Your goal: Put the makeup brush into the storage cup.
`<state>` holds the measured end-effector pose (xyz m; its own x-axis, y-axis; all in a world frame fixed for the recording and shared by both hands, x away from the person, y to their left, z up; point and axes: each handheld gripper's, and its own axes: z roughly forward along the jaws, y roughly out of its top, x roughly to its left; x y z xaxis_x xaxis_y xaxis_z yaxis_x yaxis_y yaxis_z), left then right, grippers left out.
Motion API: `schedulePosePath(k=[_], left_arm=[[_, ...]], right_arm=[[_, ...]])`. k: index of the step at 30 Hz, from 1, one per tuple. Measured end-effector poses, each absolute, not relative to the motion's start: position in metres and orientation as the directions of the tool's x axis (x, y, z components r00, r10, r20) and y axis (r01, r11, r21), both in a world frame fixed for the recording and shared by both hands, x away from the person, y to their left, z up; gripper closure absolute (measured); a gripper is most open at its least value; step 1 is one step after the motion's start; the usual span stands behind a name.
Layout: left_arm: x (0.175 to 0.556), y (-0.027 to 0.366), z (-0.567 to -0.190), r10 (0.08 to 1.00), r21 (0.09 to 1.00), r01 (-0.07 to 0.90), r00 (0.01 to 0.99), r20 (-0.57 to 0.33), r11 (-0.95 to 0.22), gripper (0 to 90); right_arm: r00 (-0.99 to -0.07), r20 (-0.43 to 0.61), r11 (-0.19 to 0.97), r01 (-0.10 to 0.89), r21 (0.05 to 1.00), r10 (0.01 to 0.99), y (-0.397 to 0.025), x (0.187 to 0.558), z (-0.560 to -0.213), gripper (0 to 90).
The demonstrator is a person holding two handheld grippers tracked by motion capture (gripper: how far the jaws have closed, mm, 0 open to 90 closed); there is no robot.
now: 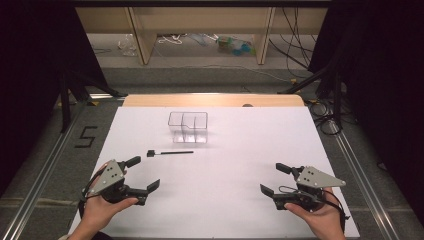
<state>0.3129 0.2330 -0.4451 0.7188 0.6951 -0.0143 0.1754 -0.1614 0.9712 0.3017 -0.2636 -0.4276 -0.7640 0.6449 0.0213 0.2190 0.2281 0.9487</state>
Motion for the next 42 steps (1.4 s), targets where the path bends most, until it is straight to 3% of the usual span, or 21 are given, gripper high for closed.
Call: schedulePosePath(k=[7,17,30,42], left_arm=[[0.313,0.231,-0.446,0.687,0.968,0.182,0.726,-0.012,-0.175,2.2],[0.33,0.22,-0.444,0.645,0.917,0.229,0.763,0.04,-0.327,7.2],[0.383,0.212,-0.441,0.496,0.78,0.215,0.858,0.137,-0.588,12.0],[0.423,0.202,-0.452,0.424,0.653,0.235,0.894,0.146,-0.72,15.4]], right_arm=[[-0.764,0.008,0.249,0.221,0.943,0.645,-0.263,0.301,-0.427,15.2],[-0.767,-0.013,0.28,0.218,0.935,0.641,-0.259,0.303,-0.429,15.6],[-0.767,-0.042,0.339,0.233,0.912,0.64,-0.256,0.303,-0.433,16.3],[-0.766,-0.039,0.345,0.243,0.907,0.642,-0.256,0.304,-0.434,16.5]])
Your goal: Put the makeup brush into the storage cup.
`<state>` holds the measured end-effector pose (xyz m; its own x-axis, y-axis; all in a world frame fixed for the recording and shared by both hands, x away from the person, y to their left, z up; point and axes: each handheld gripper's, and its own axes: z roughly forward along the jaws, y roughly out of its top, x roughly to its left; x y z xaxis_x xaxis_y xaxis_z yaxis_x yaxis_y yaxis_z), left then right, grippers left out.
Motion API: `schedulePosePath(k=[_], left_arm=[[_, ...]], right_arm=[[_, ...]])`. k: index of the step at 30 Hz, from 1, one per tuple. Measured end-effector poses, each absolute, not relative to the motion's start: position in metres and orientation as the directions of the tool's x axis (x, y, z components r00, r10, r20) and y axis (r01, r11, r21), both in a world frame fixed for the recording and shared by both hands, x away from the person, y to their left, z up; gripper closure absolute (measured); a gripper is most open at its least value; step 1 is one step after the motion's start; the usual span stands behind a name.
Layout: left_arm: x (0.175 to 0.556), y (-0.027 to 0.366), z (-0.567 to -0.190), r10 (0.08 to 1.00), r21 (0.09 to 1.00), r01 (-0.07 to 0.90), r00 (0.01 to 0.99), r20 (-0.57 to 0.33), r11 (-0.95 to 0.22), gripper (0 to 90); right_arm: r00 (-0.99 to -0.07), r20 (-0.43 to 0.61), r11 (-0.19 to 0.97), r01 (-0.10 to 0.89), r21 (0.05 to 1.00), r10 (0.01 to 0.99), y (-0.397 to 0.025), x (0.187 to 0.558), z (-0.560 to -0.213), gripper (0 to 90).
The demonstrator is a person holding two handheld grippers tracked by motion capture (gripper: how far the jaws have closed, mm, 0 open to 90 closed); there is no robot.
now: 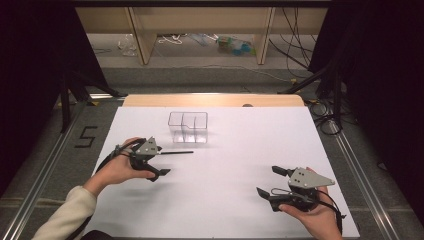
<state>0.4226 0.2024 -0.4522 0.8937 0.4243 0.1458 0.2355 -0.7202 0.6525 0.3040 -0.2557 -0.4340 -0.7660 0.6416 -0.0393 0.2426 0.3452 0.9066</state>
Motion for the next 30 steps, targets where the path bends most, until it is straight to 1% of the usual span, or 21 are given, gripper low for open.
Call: schedulePosePath(k=[1,5,6,10,12,13,14,17,26,28,30], left_arm=[[0.423,0.202,-0.452,0.424,0.653,0.235,0.894,0.146,-0.72,15.5],[0.436,0.198,-0.452,0.369,0.588,0.217,0.917,0.151,-0.78,16.3],[0.442,0.197,-0.451,0.359,0.575,0.224,0.924,0.132,-0.787,16.4],[0.449,0.194,-0.45,0.346,0.558,0.228,0.932,0.113,-0.798,16.5],[0.453,0.192,-0.451,0.344,0.553,0.244,0.935,0.083,-0.797,16.5],[0.456,0.19,-0.452,0.334,0.551,0.252,0.941,0.051,-0.795,16.4],[0.459,0.19,-0.451,0.321,0.546,0.238,0.945,0.061,-0.803,16.6],[0.462,0.189,-0.452,0.329,0.544,0.248,0.943,0.055,-0.801,17.6],[0.474,0.186,-0.453,0.308,0.518,0.24,0.95,0.05,-0.821,17.9],[0.475,0.185,-0.454,0.314,0.516,0.252,0.949,0.035,-0.819,18.1],[0.478,0.186,-0.455,0.292,0.497,0.236,0.956,0.038,-0.835,18.2]], right_arm=[[-0.766,-0.039,0.345,0.243,0.907,0.642,-0.256,0.304,-0.434,16.5],[-0.768,-0.036,0.347,0.246,0.905,0.639,-0.256,0.304,-0.434,16.5],[-0.768,-0.033,0.346,0.249,0.905,0.639,-0.256,0.304,-0.435,16.5],[-0.767,-0.036,0.349,0.25,0.903,0.64,-0.256,0.304,-0.435,16.5],[-0.766,-0.035,0.343,0.246,0.907,0.641,-0.255,0.305,-0.436,16.5],[-0.77,-0.031,0.344,0.249,0.906,0.638,-0.255,0.305,-0.436,16.5],[-0.766,-0.035,0.361,0.261,0.895,0.641,-0.257,0.304,-0.434,16.5],[-0.767,-0.035,0.36,0.261,0.896,0.641,-0.257,0.304,-0.434,16.5],[-0.769,-0.033,0.349,0.251,0.903,0.638,-0.256,0.305,-0.436,16.5],[-0.769,-0.033,0.349,0.25,0.903,0.638,-0.256,0.305,-0.436,16.5],[-0.769,-0.033,0.349,0.251,0.903,0.639,-0.256,0.305,-0.436,16.5]])
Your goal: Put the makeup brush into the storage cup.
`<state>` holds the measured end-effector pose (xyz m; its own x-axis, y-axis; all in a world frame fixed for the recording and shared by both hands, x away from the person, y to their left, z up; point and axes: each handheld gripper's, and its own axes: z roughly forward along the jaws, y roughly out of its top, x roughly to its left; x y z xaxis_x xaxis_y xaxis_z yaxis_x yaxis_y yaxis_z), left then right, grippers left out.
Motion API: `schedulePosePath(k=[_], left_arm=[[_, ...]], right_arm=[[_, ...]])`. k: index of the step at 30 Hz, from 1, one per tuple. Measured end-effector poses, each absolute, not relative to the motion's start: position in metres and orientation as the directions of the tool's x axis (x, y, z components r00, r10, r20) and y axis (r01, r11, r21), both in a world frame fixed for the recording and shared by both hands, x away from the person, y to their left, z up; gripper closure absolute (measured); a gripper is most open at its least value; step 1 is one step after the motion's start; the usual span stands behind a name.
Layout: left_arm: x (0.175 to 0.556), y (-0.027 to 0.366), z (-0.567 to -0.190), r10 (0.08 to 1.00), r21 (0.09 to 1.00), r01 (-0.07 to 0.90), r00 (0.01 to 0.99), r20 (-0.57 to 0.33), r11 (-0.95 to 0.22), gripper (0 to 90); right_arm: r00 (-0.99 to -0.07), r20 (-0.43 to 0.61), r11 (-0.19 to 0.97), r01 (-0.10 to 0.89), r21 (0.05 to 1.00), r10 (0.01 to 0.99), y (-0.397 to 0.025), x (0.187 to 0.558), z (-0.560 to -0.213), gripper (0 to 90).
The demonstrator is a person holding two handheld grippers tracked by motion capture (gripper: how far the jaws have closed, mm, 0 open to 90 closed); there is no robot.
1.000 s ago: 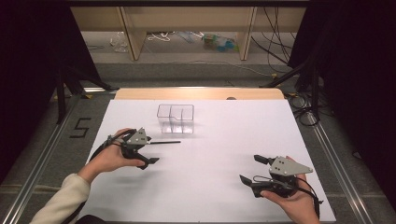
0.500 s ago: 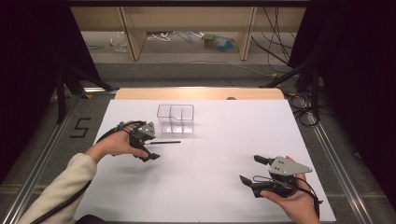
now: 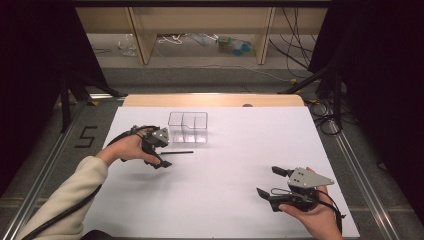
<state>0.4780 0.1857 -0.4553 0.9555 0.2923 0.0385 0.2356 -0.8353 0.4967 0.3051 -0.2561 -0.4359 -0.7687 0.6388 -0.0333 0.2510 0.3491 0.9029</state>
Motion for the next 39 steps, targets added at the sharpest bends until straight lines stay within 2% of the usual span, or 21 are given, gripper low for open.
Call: schedulePosePath(k=[31,33,34,37,38,39], left_arm=[[0.492,0.177,-0.475,0.304,0.44,0.295,0.951,-0.051,-0.849,20.7],[0.494,0.178,-0.473,0.278,0.415,0.265,0.96,-0.03,-0.87,22.2],[0.494,0.178,-0.472,0.275,0.409,0.256,0.961,-0.013,-0.876,26.2],[0.492,0.177,-0.473,0.306,0.432,0.287,0.952,-0.027,-0.855,29.0],[0.493,0.177,-0.472,0.308,0.428,0.29,0.951,-0.028,-0.856,32.7],[0.494,0.178,-0.471,0.3,0.415,0.279,0.954,-0.017,-0.866,32.7]], right_arm=[[-0.766,-0.038,0.369,0.265,0.891,0.642,-0.257,0.305,-0.437,16.5],[-0.766,-0.039,0.376,0.27,0.887,0.642,-0.258,0.305,-0.436,16.5],[-0.765,-0.04,0.377,0.271,0.886,0.643,-0.258,0.305,-0.436,16.5],[-0.766,-0.038,0.377,0.272,0.886,0.642,-0.258,0.305,-0.436,16.5],[-0.765,-0.04,0.378,0.271,0.885,0.643,-0.258,0.305,-0.436,16.6],[-0.765,-0.04,0.378,0.271,0.885,0.643,-0.258,0.305,-0.436,16.6]])
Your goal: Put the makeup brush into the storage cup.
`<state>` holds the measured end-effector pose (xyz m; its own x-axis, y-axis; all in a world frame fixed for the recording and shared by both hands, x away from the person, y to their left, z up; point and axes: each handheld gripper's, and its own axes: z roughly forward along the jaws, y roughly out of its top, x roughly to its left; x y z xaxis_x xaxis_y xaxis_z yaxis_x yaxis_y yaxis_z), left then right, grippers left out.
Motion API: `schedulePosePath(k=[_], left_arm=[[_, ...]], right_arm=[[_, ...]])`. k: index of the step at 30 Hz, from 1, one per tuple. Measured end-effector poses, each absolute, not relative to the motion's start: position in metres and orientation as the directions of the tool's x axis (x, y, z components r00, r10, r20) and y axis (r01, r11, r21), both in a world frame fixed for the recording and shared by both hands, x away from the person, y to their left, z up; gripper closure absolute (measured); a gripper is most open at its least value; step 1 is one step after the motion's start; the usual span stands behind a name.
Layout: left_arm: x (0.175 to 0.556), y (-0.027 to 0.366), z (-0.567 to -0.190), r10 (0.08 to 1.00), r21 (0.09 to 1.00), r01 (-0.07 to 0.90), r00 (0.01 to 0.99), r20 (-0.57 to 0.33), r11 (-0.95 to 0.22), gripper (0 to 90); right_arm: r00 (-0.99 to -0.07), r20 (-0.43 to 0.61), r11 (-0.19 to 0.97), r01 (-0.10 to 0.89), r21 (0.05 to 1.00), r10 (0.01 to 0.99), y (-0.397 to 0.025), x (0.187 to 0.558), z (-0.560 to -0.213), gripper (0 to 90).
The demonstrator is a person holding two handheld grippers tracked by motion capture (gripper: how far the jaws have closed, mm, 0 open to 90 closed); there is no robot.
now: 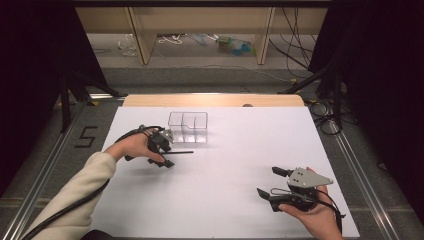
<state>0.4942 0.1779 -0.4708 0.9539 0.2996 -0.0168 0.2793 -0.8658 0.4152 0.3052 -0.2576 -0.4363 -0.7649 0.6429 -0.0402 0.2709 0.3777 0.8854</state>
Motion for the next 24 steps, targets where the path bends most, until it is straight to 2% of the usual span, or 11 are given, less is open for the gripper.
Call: schedulePosePath(k=[2,7,9,10,11,12,19,24], left_arm=[[0.494,0.178,-0.471,0.314,0.426,0.294,0.949,-0.024,-0.855,37.6],[0.496,0.178,-0.467,0.299,0.386,0.281,0.954,-0.014,-0.879,51.7],[0.497,0.177,-0.465,0.304,0.369,0.287,0.953,-0.013,-0.884,54.1],[0.498,0.176,-0.464,0.307,0.345,0.293,0.951,-0.014,-0.892,61.0],[0.498,0.176,-0.464,0.307,0.345,0.293,0.951,-0.014,-0.892,63.4],[0.5,0.175,-0.462,0.281,0.315,0.268,0.96,-0.005,-0.91,63.4],[0.501,0.163,-0.458,0.278,0.214,0.273,0.961,-0.008,-0.938,73.1],[0.501,0.158,-0.458,0.278,0.175,0.276,0.96,-0.011,-0.945,78.7]], right_arm=[[-0.765,-0.039,0.378,0.273,0.885,0.643,-0.258,0.305,-0.436,16.6],[-0.767,-0.035,0.368,0.267,0.891,0.641,-0.257,0.306,-0.437,16.7],[-0.766,-0.037,0.378,0.275,0.884,0.642,-0.257,0.305,-0.437,16.7],[-0.768,-0.034,0.368,0.267,0.891,0.64,-0.256,0.306,-0.438,16.7],[-0.768,-0.034,0.368,0.267,0.891,0.64,-0.256,0.306,-0.438,16.7],[-0.768,-0.036,0.368,0.266,0.891,0.64,-0.256,0.306,-0.438,16.7],[-0.768,-0.039,0.382,0.273,0.883,0.639,-0.257,0.305,-0.437,16.7],[-0.773,-0.035,0.373,0.266,0.889,0.634,-0.257,0.306,-0.438,16.7]])
